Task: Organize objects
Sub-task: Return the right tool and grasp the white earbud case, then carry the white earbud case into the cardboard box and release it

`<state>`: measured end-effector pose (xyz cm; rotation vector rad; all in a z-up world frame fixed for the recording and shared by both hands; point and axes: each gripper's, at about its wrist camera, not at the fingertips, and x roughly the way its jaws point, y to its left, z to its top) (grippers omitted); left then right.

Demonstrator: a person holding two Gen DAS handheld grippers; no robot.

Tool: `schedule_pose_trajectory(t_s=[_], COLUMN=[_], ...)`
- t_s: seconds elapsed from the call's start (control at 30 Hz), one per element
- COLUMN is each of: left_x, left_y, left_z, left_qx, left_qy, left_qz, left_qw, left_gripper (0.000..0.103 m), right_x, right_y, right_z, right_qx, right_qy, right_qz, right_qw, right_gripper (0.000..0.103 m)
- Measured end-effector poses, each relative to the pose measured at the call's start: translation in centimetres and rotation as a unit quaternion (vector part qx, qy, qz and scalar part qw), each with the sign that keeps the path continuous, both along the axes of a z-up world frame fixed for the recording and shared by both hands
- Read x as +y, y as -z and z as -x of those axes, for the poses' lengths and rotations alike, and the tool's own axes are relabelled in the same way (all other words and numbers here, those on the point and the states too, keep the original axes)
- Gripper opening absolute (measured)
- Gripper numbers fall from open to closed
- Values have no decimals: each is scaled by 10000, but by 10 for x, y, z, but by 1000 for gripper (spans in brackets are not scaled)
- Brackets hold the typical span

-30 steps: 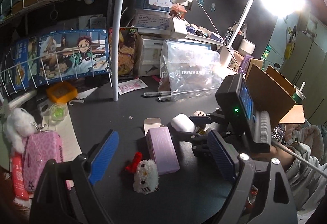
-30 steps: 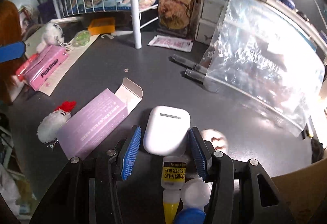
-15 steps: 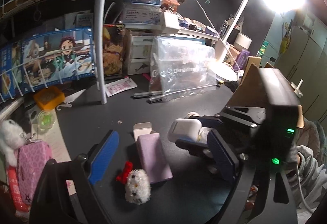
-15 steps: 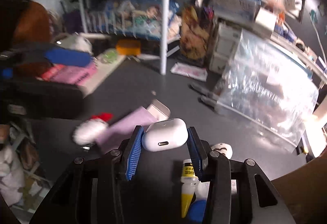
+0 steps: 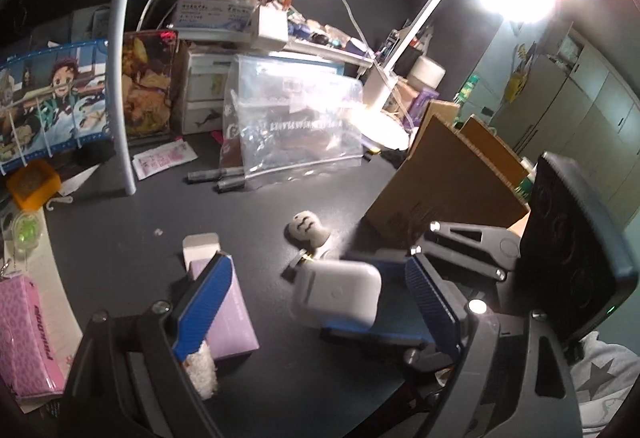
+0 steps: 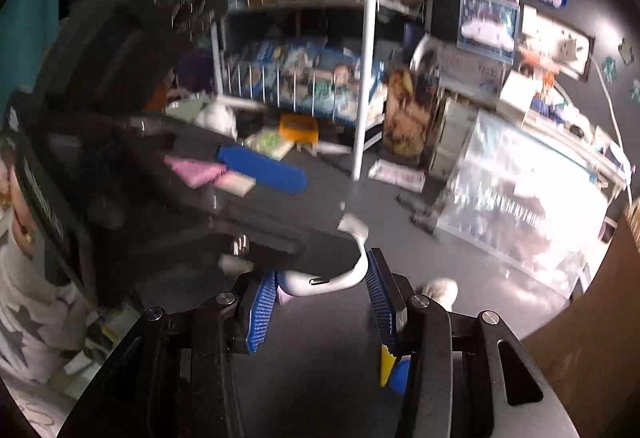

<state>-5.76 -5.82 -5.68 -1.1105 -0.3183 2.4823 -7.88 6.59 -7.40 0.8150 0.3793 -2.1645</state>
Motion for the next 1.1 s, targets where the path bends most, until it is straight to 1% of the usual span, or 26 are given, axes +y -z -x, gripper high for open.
schedule_pose_trajectory(t_s=[0.1,0.17,0.23,0.3,0.43,0.57,0.7,0.77,0.8,0.93,1.0,1.03,1.1], left_x=[-1,-3,-5,-7,-9,-12,-6,-1,3,13,21,25,30], left_y=[4,7,9,12,18,23,29,30,30,20,11,6,-5], left_z=[-3,-4,-4,-4,-7,-8,-9,-10,-10,-10,-11,-12,-13], left_qx=[-49,-86,-117,-151,-224,-308,-395,-409,-397,-312,-224,-166,-70], left_qy=[-61,-205,-173,-146,-260,-256,-148,-71,-34,219,341,404,502], left_qz=[79,237,158,85,334,268,383,452,485,305,335,356,348], left_qw=[9999,9995,9997,9997,9989,9988,9984,9981,9980,9988,9986,9984,9981], left_gripper=[85,85,85,86,86,86,85,85,85,83,75,73,65], right_x=[1,1,0,0,0,-2,-3,-2,1,3,3,4,5], right_y=[28,45,59,66,76,79,80,75,68,38,20,12,-6], right_z=[-1,-1,0,1,4,3,1,0,-1,-7,-11,-13,-19], right_qx=[-342,-493,-608,-643,-759,-597,-551,-478,-470,-300,-178,-113,73], right_qy=[1,-3,20,51,93,100,112,123,100,10,-41,-58,-76], right_qz=[-196,-348,-512,-592,-647,-751,-746,-643,-514,-200,-52,-3,91], right_qw=[9992,9982,9968,9962,9950,9953,9956,9967,9975,9993,9998,9999,9999], right_gripper=[39,39,39,39,40,40,39,39,39,39,39,39,39])
